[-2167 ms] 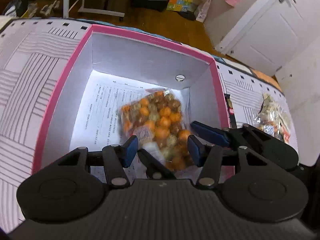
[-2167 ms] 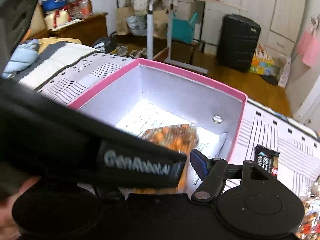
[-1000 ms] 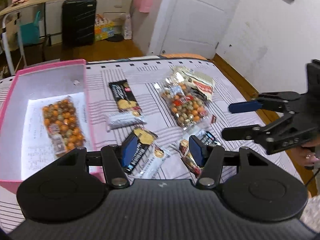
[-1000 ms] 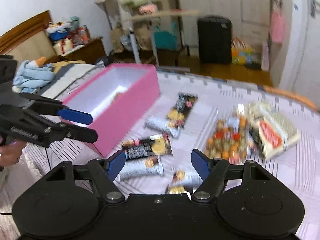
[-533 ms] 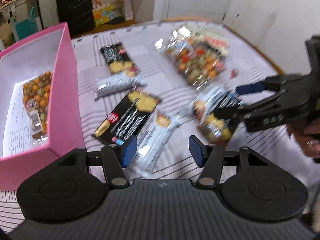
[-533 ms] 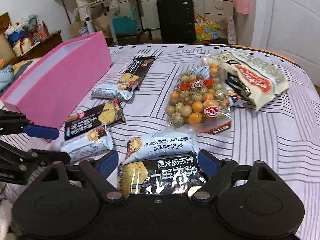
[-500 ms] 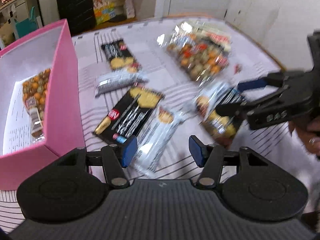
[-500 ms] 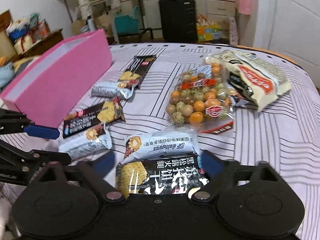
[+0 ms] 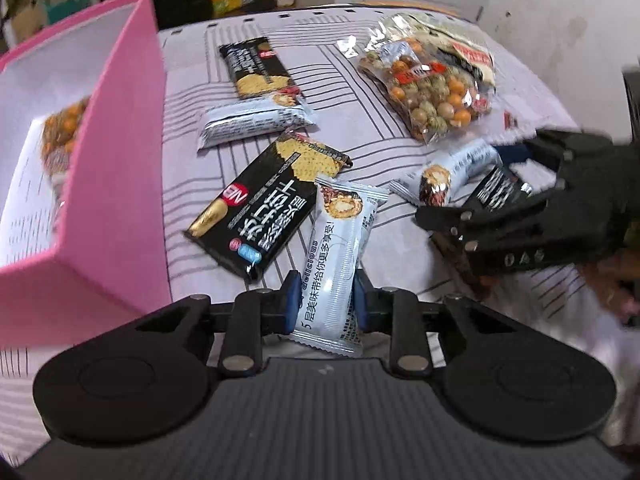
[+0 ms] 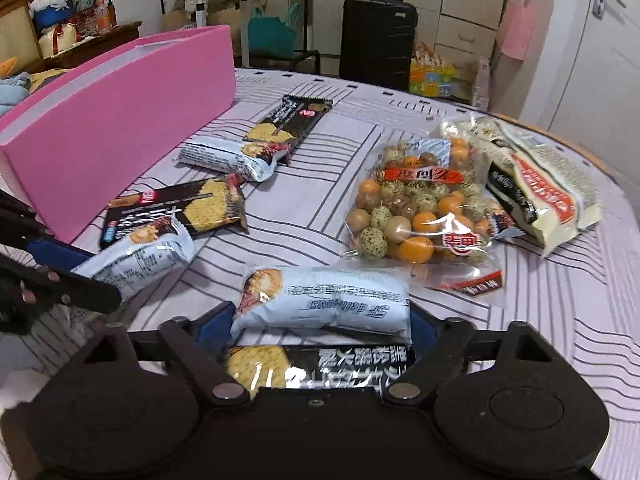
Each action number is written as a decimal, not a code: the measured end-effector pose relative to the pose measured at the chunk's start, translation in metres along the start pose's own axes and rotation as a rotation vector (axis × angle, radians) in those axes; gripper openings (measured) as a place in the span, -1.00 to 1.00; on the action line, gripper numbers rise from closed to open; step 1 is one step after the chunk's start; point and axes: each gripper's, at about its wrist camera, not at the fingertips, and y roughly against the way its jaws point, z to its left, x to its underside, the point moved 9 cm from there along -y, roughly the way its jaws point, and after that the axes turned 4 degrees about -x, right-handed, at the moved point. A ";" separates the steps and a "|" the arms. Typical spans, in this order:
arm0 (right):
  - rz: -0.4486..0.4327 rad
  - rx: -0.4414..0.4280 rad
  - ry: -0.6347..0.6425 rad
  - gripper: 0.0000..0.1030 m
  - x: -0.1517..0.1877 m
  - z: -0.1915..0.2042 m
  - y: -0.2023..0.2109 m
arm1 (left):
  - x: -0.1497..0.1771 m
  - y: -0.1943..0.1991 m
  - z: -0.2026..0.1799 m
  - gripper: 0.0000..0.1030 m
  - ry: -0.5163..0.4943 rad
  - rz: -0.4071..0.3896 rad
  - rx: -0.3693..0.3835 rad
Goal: Organize snacks
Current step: 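Carry both white biscuit bars into the pink box and release them, then move the left gripper to the black NB cracker pack and grasp it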
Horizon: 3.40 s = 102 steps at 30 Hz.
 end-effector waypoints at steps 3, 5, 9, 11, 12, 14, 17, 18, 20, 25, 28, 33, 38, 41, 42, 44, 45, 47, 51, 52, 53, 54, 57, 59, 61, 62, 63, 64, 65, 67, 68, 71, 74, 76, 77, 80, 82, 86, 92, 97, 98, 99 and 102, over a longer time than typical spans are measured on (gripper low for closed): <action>0.005 -0.015 0.015 0.67 -0.001 0.009 0.014 | 0.001 0.014 0.002 -0.50 0.048 0.029 0.015; 0.012 -0.027 0.014 0.67 -0.002 0.015 0.024 | 0.003 0.026 0.003 -0.50 0.064 0.033 0.020; 0.000 -0.067 0.032 0.67 -0.009 0.030 0.052 | 0.008 0.053 0.001 -0.50 0.070 0.032 0.022; -0.003 -0.092 0.046 0.67 -0.013 0.038 0.066 | 0.012 0.067 0.001 -0.50 0.063 0.033 0.012; -0.004 -0.103 0.053 0.67 -0.015 0.042 0.074 | 0.014 0.072 0.001 -0.50 0.055 0.036 0.010; -0.015 -0.113 0.076 0.67 -0.021 0.051 0.087 | 0.019 0.085 0.001 -0.50 0.039 0.046 0.013; -0.041 -0.130 0.121 0.67 -0.032 0.062 0.108 | 0.024 0.105 0.005 -0.50 0.031 0.028 0.018; -0.053 -0.139 0.131 0.67 -0.036 0.067 0.115 | 0.026 0.113 0.008 -0.50 0.031 0.019 0.009; -0.075 -0.149 0.148 0.67 -0.044 0.074 0.125 | 0.026 0.124 0.014 -0.50 0.038 0.005 0.000; -0.134 -0.174 0.231 0.68 -0.067 0.097 0.140 | 0.019 0.150 0.039 -0.50 0.086 -0.046 -0.031; -0.149 -0.198 0.264 0.68 -0.083 0.111 0.140 | 0.009 0.163 0.058 -0.50 0.120 -0.081 -0.049; -0.156 -0.234 0.306 0.68 -0.112 0.134 0.117 | -0.012 0.171 0.095 -0.50 0.166 -0.119 -0.104; -0.140 -0.289 0.369 0.68 -0.135 0.168 0.079 | -0.035 0.153 0.138 -0.50 0.201 -0.144 -0.115; -0.112 -0.294 0.401 0.68 -0.145 0.184 0.049 | -0.042 0.133 0.166 -0.50 0.223 -0.114 -0.180; -0.097 -0.295 0.399 0.68 -0.148 0.188 0.040 | -0.044 0.125 0.172 -0.50 0.221 -0.101 -0.196; -0.061 -0.303 0.382 0.68 -0.152 0.193 0.020 | -0.046 0.112 0.185 -0.50 0.237 -0.070 -0.220; -0.042 -0.308 0.377 0.68 -0.153 0.195 0.010 | -0.045 0.109 0.189 -0.50 0.237 -0.062 -0.228; -0.027 -0.299 0.386 0.68 -0.153 0.199 -0.004 | -0.046 0.099 0.196 -0.50 0.241 -0.050 -0.243; -0.046 -0.283 0.391 0.74 -0.151 0.208 -0.013 | -0.048 0.085 0.205 -0.49 0.266 -0.037 -0.235; -0.044 -0.295 0.399 0.74 -0.151 0.211 -0.013 | -0.046 0.082 0.207 -0.48 0.277 -0.035 -0.235; -0.035 -0.309 0.405 0.75 -0.150 0.215 -0.012 | -0.046 0.079 0.209 -0.45 0.286 -0.036 -0.237; -0.036 -0.315 0.407 0.78 -0.149 0.218 -0.011 | -0.045 0.078 0.210 -0.43 0.297 -0.037 -0.241; -0.051 -0.299 0.410 0.86 -0.149 0.223 -0.003 | -0.041 0.079 0.212 -0.22 0.310 -0.034 -0.252; -0.059 -0.296 0.404 0.87 -0.149 0.222 0.005 | -0.039 0.086 0.212 -0.16 0.312 -0.046 -0.256; -0.055 -0.299 0.388 0.87 -0.149 0.220 0.013 | -0.038 0.093 0.211 -0.14 0.305 -0.061 -0.259; -0.056 -0.295 0.381 0.87 -0.149 0.218 0.017 | -0.038 0.098 0.210 -0.12 0.299 -0.067 -0.261; -0.063 -0.290 0.374 0.87 -0.149 0.216 0.024 | -0.038 0.104 0.207 -0.08 0.290 -0.076 -0.263; -0.067 -0.286 0.371 0.87 -0.150 0.215 0.028 | -0.038 0.109 0.205 -0.05 0.283 -0.084 -0.263; -0.072 -0.281 0.367 0.87 -0.149 0.212 0.035 | -0.039 0.115 0.202 -0.04 0.276 -0.090 -0.261; -0.078 -0.271 0.363 0.87 -0.149 0.208 0.046 | -0.040 0.124 0.195 -0.01 0.261 -0.101 -0.256; -0.081 -0.267 0.361 0.87 -0.148 0.205 0.052 | -0.042 0.130 0.191 0.00 0.254 -0.108 -0.252; -0.081 -0.243 0.357 0.87 -0.144 0.196 0.072 | -0.043 0.147 0.174 0.04 0.221 -0.128 -0.237; -0.079 -0.221 0.340 0.87 -0.140 0.185 0.091 | -0.045 0.163 0.154 0.10 0.183 -0.145 -0.221; -0.070 -0.206 0.320 0.87 -0.137 0.176 0.104 | -0.046 0.173 0.140 0.13 0.168 -0.153 -0.199; -0.069 -0.201 0.303 0.87 -0.134 0.169 0.110 | -0.046 0.177 0.133 0.14 0.164 -0.156 -0.186; -0.063 -0.190 0.239 0.87 -0.125 0.147 0.126 | -0.048 0.190 0.110 0.18 0.138 -0.175 -0.155; -0.077 -0.186 0.191 0.87 -0.117 0.127 0.136 | -0.049 0.196 0.093 0.27 0.114 -0.191 -0.136; -0.110 -0.218 0.117 0.87 -0.096 0.085 0.153 | -0.048 0.196 0.060 0.42 0.070 -0.197 -0.086; -0.109 -0.213 0.061 0.87 -0.056 0.035 0.156 | -0.046 0.164 0.020 0.57 0.065 -0.173 -0.031; -0.062 -0.217 -0.044 0.87 -0.017 0.004 0.137 | -0.044 0.124 -0.017 0.61 0.025 -0.146 0.012; -0.052 -0.225 -0.068 0.87 -0.010 0.000 0.132 | -0.044 0.114 -0.024 0.61 0.018 -0.132 0.021; -0.039 -0.233 -0.098 0.86 -0.001 -0.004 0.126 | -0.044 0.101 -0.031 0.61 0.012 -0.105 0.033; 0.003 -0.259 -0.179 0.85 0.020 -0.013 0.103 | -0.042 0.067 -0.044 0.58 -0.002 -0.040 0.035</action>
